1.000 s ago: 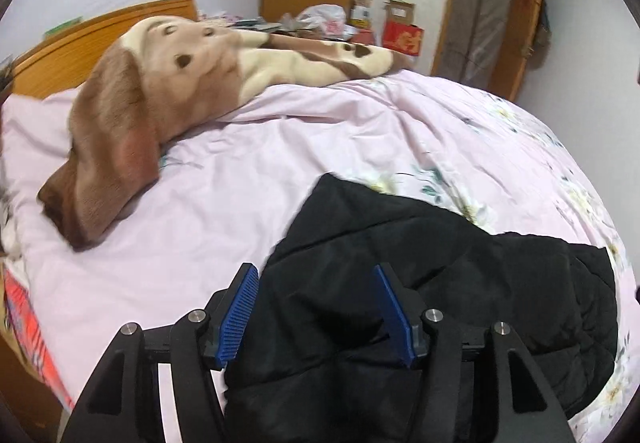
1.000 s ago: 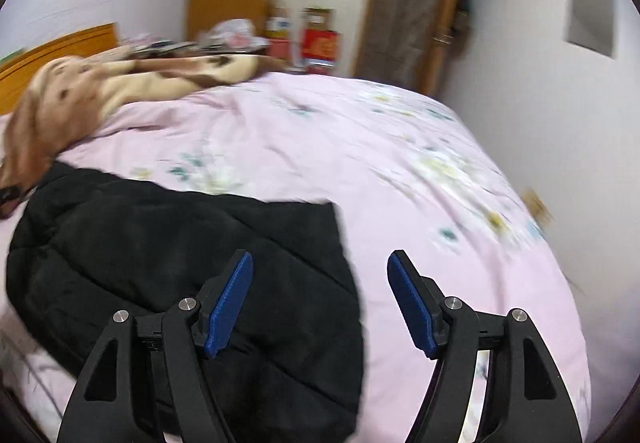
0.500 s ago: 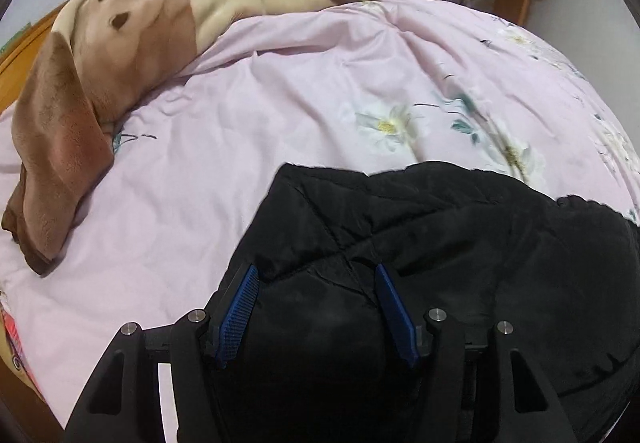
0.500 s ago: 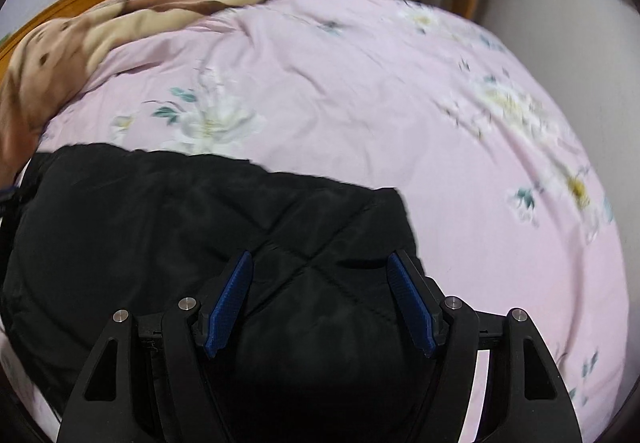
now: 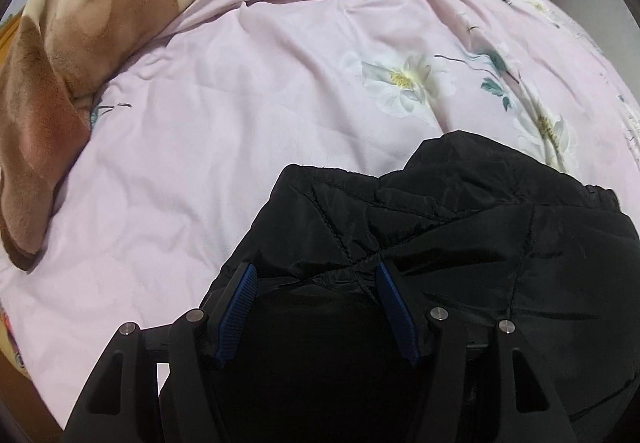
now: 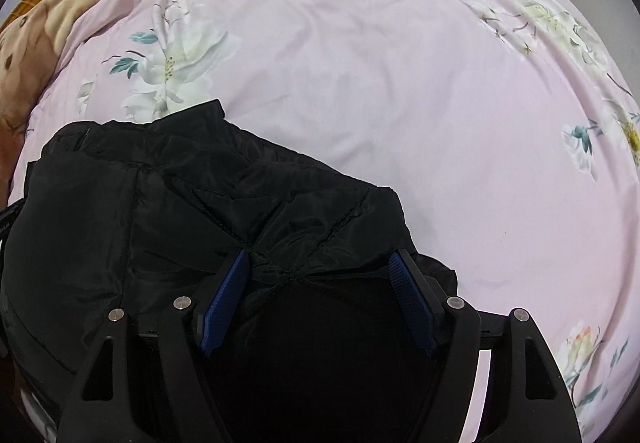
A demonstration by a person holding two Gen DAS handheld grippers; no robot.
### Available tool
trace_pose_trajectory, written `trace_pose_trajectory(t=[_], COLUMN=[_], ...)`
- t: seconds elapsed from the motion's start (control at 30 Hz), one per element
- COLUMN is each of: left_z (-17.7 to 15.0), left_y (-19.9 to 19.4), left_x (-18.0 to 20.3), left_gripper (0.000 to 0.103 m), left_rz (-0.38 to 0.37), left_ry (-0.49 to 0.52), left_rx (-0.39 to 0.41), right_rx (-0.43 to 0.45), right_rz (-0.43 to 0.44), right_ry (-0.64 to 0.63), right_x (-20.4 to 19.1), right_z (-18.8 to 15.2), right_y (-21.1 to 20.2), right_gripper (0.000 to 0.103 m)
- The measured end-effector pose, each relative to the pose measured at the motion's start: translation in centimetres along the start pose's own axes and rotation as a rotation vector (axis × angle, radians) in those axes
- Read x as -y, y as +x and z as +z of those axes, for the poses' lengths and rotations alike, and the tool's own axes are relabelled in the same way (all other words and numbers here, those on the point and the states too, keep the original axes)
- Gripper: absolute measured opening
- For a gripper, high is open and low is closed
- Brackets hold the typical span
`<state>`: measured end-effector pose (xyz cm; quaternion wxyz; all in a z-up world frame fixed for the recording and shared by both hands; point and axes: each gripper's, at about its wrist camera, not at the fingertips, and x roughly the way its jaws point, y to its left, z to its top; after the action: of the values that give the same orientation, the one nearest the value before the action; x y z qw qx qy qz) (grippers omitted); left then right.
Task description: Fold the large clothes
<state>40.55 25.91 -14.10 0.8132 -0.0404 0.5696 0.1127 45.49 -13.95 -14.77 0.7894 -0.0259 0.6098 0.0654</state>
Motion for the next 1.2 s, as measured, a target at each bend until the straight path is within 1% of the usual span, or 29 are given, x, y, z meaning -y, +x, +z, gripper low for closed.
trace_pose_trajectory(t=[0.07,0.13,0.23,0.33,0.43,0.53,0.57,0.6,0.7,0.8,0.9,1.0,1.07,1.17,1.2], left_z=[0.1,0.3,0.1,-0.5,-1.8,-3.9,-4.6,-5.7,-8.4,-11.1,-13.6,-16.3,-18.0,-20.6,-21.4], left_y=[-0.4,-1.7,-3.8,-5.9,-8.4,-11.5,-12.3,-13.5,-16.2,-18.7,-21.1,-23.6,-25.1,-27.1,-27.7], left_x=[0.2,0.1,-1.0,-2.7,-3.8,-3.7,-3.5,-3.3,-2.8,-2.0,-1.0,-0.1,0.6,1.2,1.4], left_gripper=[0.062,0.062,0.062,0.062,0.062,0.065,0.068,0.069,0.069,0.071,0.071,0.071,0.071,0.071,0.072], left_rz=[0.015,0.017,-0.023,-0.091,-0.116,-0.122,-0.119,-0.131,-0.161,-0.141,-0.128,-0.131,-0.109,-0.128,-0.12], left_ry=[0.002,0.0,-0.031,-0.109,-0.152,-0.125,-0.118,-0.109,-0.098,-0.084,-0.064,-0.047,-0.029,-0.023,-0.018], left_rx=[-0.009,0.013,0.03,0.036,0.066,0.134,0.15,0.164,0.206,0.243,0.271,0.314,0.332,0.367,0.385], right_rx=[-0.008,0.028,0.099,0.181,0.219,0.29,0.313,0.342,0.392,0.432,0.492,0.527,0.542,0.567,0.578], right_rz=[-0.009,-0.005,0.007,0.034,0.046,0.07,0.081,0.088,0.062,0.04,0.003,-0.015,-0.039,-0.061,-0.053], right_ry=[0.007,0.016,0.044,0.108,0.127,0.125,0.125,0.125,0.108,0.081,0.052,0.031,0.014,-0.004,-0.006], right_x=[0.0,0.1,0.6,1.3,1.2,0.5,0.1,-0.2,-1.3,-2.5,-3.7,-4.5,-5.3,-6.3,-6.7], right_z=[-0.1,-0.3,-1.0,-1.8,-3.0,-4.9,-5.5,-6.6,-9.1,-11.1,-13.8,-16.3,-18.2,-20.9,-22.0], right_y=[-0.4,-1.5,-4.0,-7.4,-10.1,-13.3,-14.1,-15.3,-17.6,-19.2,-21.5,-23.0,-23.9,-25.1,-25.6], right_gripper=[0.072,0.072,0.072,0.072,0.072,0.073,0.073,0.073,0.073,0.073,0.073,0.073,0.073,0.073,0.073])
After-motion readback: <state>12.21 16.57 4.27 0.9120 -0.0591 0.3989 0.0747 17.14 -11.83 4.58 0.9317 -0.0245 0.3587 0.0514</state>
